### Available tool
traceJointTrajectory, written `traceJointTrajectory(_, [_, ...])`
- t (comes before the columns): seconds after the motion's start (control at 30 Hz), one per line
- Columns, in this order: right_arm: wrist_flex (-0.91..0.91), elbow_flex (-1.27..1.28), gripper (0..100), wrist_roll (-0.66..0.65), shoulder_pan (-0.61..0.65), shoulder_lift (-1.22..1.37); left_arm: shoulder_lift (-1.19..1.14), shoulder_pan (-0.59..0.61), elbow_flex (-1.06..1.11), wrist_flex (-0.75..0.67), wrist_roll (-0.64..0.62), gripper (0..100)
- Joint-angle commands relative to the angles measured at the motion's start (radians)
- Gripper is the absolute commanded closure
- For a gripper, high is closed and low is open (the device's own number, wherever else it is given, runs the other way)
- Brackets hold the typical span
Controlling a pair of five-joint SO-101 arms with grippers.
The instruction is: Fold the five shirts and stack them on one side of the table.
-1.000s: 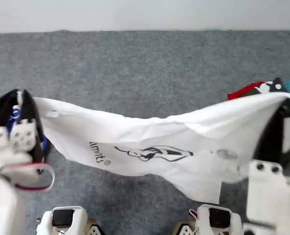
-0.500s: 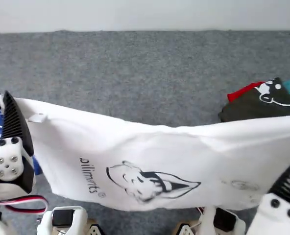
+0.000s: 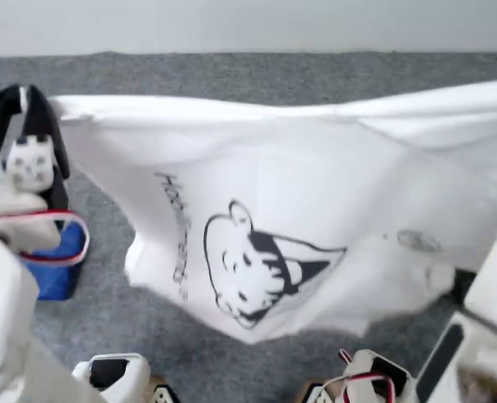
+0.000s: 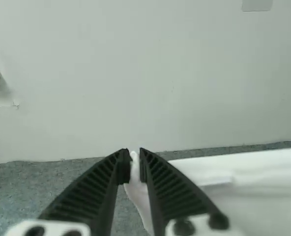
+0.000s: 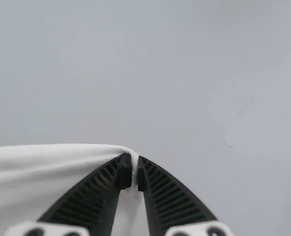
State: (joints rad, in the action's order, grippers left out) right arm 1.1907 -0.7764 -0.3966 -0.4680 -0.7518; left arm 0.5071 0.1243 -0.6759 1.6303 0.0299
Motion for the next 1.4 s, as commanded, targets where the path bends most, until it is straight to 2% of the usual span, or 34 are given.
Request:
traceJointTrajectory(0.0, [0.039, -0.012, 98.8, -0.008, -0.012, 0.042, -0.063, 0.005, -0.050, 0.034, 0.012, 99])
traceJointTrajectory(0.23, [0.133, 0.015, 98.8, -0.014, 0.056, 0.062, -0.074, 0.005, -0.056, 0.046, 0.012, 99])
traceJointTrajectory(0.53, [0.134, 0.015, 98.8, -0.014, 0.054, -0.061, -0.072, 0.005, -0.182, 0.124, 0.012, 99])
traceJointTrajectory(0.8, [0.154, 0.021, 98.8, -0.015, 0.053, -0.047, -0.080, 0.006, -0.182, 0.124, 0.012, 99])
traceJointTrajectory(1.03, [0.248, 0.021, 98.8, -0.014, 0.077, 0.177, -0.144, 0.006, -0.053, 0.117, 0.014, 99])
traceJointTrajectory(1.23, [0.311, 0.020, 98.8, -0.014, 0.259, 0.449, -0.279, 0.014, 0.119, 0.017, 0.014, 99])
traceJointTrajectory(1.37, [0.231, 0.020, 98.8, -0.008, 0.341, 0.674, -0.393, 0.031, 0.171, -0.112, 0.015, 99])
